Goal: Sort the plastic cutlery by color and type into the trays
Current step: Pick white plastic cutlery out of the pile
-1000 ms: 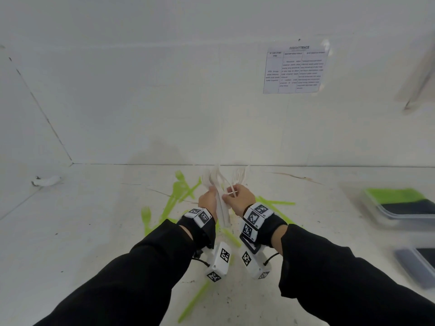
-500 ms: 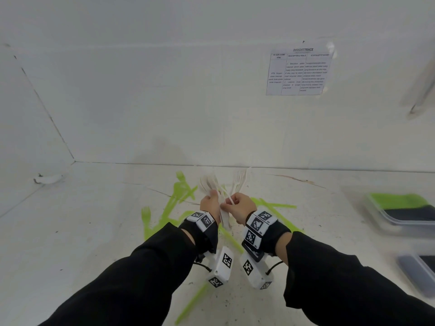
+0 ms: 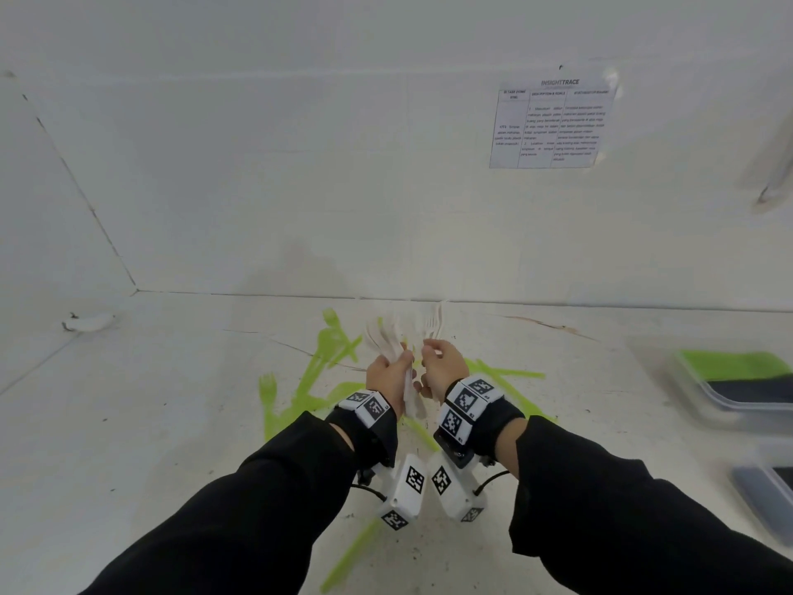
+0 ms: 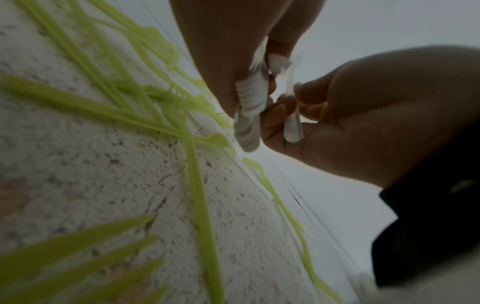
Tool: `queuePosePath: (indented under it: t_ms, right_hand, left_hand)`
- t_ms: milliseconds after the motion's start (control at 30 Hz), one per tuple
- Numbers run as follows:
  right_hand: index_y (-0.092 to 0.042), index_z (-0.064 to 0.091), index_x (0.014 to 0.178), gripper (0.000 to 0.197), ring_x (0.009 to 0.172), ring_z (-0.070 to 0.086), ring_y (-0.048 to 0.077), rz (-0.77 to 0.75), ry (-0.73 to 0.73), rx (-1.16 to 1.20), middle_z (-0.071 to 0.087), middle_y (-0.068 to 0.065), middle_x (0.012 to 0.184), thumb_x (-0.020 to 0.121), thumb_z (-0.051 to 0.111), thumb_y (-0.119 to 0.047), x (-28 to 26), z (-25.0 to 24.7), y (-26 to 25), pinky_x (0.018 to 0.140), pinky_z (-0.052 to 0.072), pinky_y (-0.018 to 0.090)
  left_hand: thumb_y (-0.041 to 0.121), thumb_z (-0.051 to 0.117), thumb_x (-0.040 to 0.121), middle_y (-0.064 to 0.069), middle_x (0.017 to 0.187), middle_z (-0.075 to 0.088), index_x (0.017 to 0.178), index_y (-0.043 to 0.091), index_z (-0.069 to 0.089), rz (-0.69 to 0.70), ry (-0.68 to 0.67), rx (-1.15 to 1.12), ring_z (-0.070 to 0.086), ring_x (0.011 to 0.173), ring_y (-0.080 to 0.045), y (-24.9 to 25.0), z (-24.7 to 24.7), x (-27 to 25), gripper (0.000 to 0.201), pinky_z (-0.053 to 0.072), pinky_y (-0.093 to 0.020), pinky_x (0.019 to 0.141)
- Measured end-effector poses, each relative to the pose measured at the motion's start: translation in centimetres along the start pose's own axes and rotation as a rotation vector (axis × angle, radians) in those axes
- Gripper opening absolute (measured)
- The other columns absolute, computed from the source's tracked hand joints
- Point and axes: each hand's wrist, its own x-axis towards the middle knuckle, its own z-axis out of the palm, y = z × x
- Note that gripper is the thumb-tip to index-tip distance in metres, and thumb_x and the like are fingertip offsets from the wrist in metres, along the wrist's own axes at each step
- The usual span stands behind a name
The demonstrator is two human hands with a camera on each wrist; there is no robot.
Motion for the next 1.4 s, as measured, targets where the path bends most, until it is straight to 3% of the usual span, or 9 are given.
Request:
queuePosePath:
  t_ms: [167,367,533,667,800,900,1033,1233,1400]
  right_hand:
    - [-0.014,0.047,0.110,0.015,0.061,0.048,0.018,-0.123,0.203,-0.022,0.048,0.000,0.072,0.098,0.040,-0.019,0.0,0.2,0.4,0.056,0.054,0.033]
    - [-0.015,0.048,0.102,0.010,0.073,0.060,0.025,-0.018,-0.095,-0.187,0.063,0.010,0.096,0.096,0.046,-0.023,0.3,0.2,-0.5,0.056,0.046,0.026]
    - [-0.007,0.056,0.116,0.027,0.087,0.057,0.020,-0.120,-0.033,-0.298,0.061,0.007,0.102,0.093,0.051,-0.020,0.6,-0.2,-1.0,0.074,0.042,0.024]
    - [-0.004,0.056,0.112,0.026,0.095,0.063,0.029,-0.126,-0.070,-0.224,0.062,0.012,0.103,0.091,0.055,-0.020,0.4,0.1,-0.7,0.085,0.054,0.038]
    - [0.000,0.058,0.109,0.025,0.084,0.061,0.024,-0.125,-0.137,-0.204,0.059,0.010,0.095,0.089,0.060,-0.015,0.4,-0.2,-0.7,0.071,0.057,0.034]
    - [-0.003,0.061,0.101,0.019,0.075,0.061,0.020,-0.135,-0.121,-0.227,0.061,0.008,0.089,0.086,0.063,-0.014,0.4,-0.4,-0.6,0.065,0.055,0.027]
    - [-0.008,0.057,0.096,0.019,0.064,0.060,0.014,-0.110,-0.128,-0.212,0.061,0.000,0.072,0.083,0.068,-0.016,0.7,-0.3,-0.6,0.063,0.054,0.025]
    - [-0.011,0.050,0.092,0.023,0.062,0.059,0.013,-0.046,-0.169,-0.199,0.061,0.006,0.080,0.081,0.070,-0.017,0.7,-0.2,-1.0,0.063,0.054,0.027]
    - [-0.012,0.051,0.088,0.019,0.060,0.059,0.017,0.012,-0.200,-0.157,0.059,0.005,0.072,0.081,0.069,-0.010,1.0,-0.6,-1.5,0.071,0.056,0.035]
  left_hand:
    - [0.004,0.052,0.092,-0.009,0.071,0.049,0.079,0.007,0.051,0.009,0.010,-0.056,0.045,0.059,-0.018,0.3,-0.2,0.0,0.013,0.040,-0.027,0.049]
    - [0.011,0.051,0.093,-0.022,0.109,0.060,0.108,-0.001,0.050,-0.044,-0.038,0.018,0.061,0.100,-0.039,0.9,-0.1,0.4,0.018,0.052,-0.047,0.083]
    - [0.006,0.047,0.095,-0.025,0.110,0.054,0.130,-0.007,0.035,-0.073,-0.054,0.032,0.058,0.099,-0.036,1.2,0.1,0.5,0.039,0.048,-0.037,0.071]
    - [0.001,0.044,0.095,-0.024,0.112,0.052,0.142,-0.003,0.019,-0.114,-0.069,-0.026,0.057,0.103,-0.039,1.5,0.1,0.4,0.054,0.048,-0.051,0.089]
    - [0.018,0.035,0.094,-0.018,0.098,0.063,0.111,-0.004,0.055,-0.165,-0.131,-0.050,0.062,0.088,-0.031,1.7,-0.3,0.3,0.035,0.051,-0.036,0.069]
    - [0.022,0.030,0.094,-0.006,0.074,0.048,0.071,0.014,0.048,-0.143,-0.070,-0.026,0.047,0.063,-0.018,1.6,-0.3,0.8,0.030,0.040,-0.028,0.058]
    - [0.021,0.030,0.098,-0.015,0.087,0.060,0.095,0.005,0.056,-0.108,-0.002,0.077,0.056,0.071,-0.025,1.2,-0.7,1.0,0.030,0.047,-0.031,0.058]
    - [0.014,0.033,0.098,-0.017,0.076,0.055,0.078,0.004,0.053,-0.076,-0.006,0.167,0.052,0.063,-0.027,0.8,-1.1,1.4,0.031,0.045,-0.031,0.057]
    - [0.016,0.036,0.097,-0.020,0.106,0.060,0.115,-0.007,0.053,-0.035,-0.002,0.220,0.058,0.101,-0.034,0.6,-1.1,2.0,0.034,0.048,-0.042,0.091]
